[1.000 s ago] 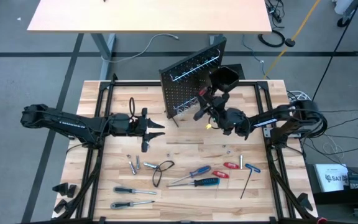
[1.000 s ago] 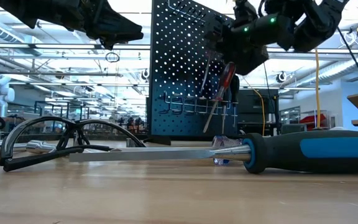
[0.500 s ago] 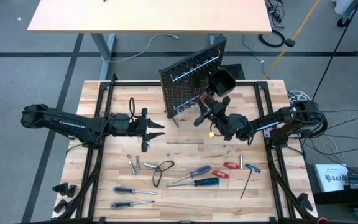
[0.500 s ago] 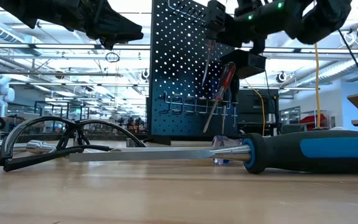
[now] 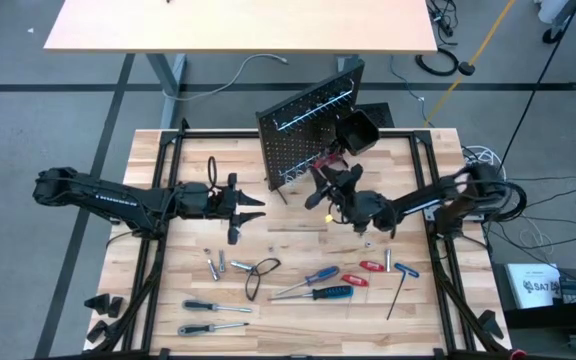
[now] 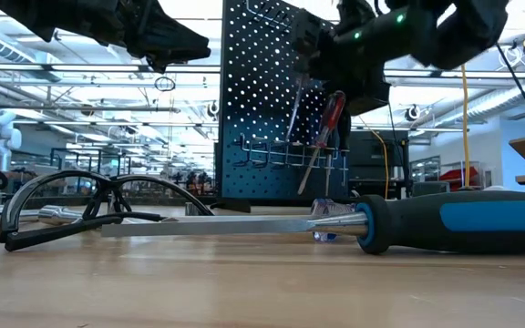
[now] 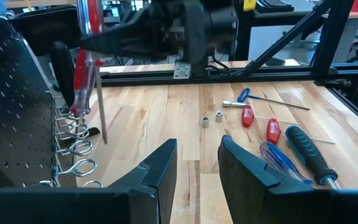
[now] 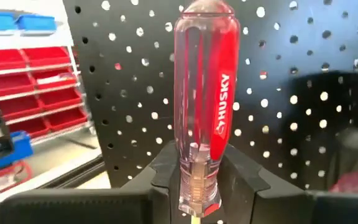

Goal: Hang tools onto peg board
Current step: Hang the red screwdriver on the peg board

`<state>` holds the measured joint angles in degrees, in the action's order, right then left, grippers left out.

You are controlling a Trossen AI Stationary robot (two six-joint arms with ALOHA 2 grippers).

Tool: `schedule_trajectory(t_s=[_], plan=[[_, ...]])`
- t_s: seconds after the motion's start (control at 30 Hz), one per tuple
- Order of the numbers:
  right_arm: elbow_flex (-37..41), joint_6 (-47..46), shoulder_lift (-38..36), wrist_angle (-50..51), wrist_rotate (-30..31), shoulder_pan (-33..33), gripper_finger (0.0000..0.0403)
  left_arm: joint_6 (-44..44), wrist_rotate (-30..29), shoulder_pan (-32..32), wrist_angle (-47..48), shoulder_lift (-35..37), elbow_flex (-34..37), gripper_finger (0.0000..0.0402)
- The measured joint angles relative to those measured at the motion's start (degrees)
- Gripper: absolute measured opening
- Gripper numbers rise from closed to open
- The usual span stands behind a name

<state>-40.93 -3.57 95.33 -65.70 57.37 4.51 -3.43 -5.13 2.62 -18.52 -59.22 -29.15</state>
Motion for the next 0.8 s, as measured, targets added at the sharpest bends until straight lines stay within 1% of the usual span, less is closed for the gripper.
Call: schedule_trajectory(t_s=[0.2,0.3,0.4,0.63,0.8], plan=[[0.0,9.0,10.5,-23.8,2.3,0.0,0.0069,0.0,0.0,0.0,0.0,0.0,0.0,0.0121],[-0.1,9.1,12.2,-23.8,5.4,-0.1,0.0069,0.0,0.0,0.0,0.1,0.0,0.0,0.0121],[-0.3,9.1,12.3,-24.0,5.7,-0.2,0.0069,0.0,0.0,0.0,0.2,0.0,0.0,0.0121],[-0.3,17.8,7.0,-24.1,6.4,-0.1,0.0069,-0.4,0.0,0.0,1.0,0.0,0.0,0.0121],[-0.3,20.9,5.4,-24.1,7.3,-0.4,0.0069,-0.4,0.0,0.0,1.0,0.0,0.0,0.0121]])
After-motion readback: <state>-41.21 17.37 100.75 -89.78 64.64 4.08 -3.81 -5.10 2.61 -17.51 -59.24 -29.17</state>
